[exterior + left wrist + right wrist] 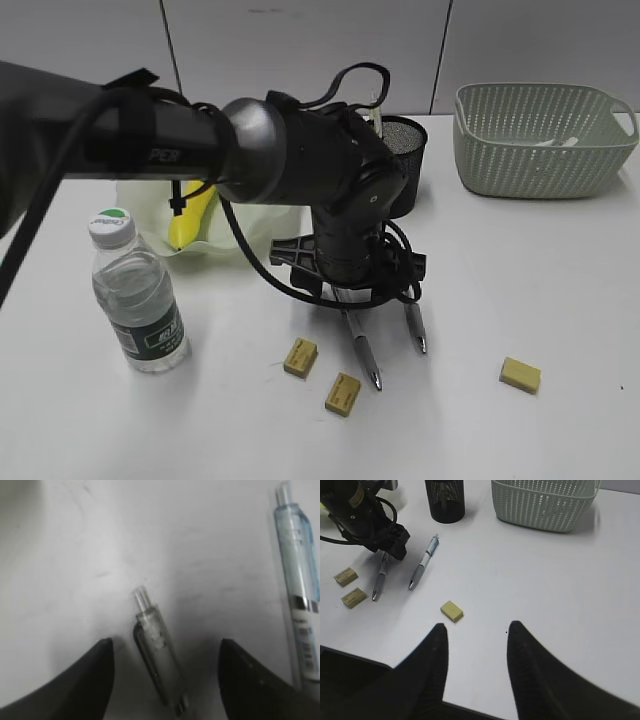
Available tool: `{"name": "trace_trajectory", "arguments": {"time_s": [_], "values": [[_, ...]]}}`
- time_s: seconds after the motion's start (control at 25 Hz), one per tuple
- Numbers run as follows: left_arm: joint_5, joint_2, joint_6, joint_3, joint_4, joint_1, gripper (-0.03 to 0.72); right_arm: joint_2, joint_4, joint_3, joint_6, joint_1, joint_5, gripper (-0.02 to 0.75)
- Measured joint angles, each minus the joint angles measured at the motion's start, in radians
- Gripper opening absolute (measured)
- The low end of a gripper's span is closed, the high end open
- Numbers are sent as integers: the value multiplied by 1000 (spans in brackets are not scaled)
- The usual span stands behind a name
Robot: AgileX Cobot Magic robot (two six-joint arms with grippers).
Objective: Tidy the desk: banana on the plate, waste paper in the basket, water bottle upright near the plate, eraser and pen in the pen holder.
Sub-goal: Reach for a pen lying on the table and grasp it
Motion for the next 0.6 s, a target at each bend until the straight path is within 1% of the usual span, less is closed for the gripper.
{"name": "trace_trajectory", "arguments": {"time_s": [0.08,0.2,0.32,0.44,0.6], "values": [[-8,12,-29,-1,-2,9,472,0,0,0,0,0,0,321],[2,21,-44,-5,-5,13,398,0,0,0,0,0,0,321],[8,21,-45,-6,-1,15,286,0,0,0,0,0,-1,321],[-31,22,-48,-6,-5,18,137,0,0,0,0,0,-1,321],[-122,27,-49,-6,-21,19,130,0,0,0,0,0,-1,321]]}}
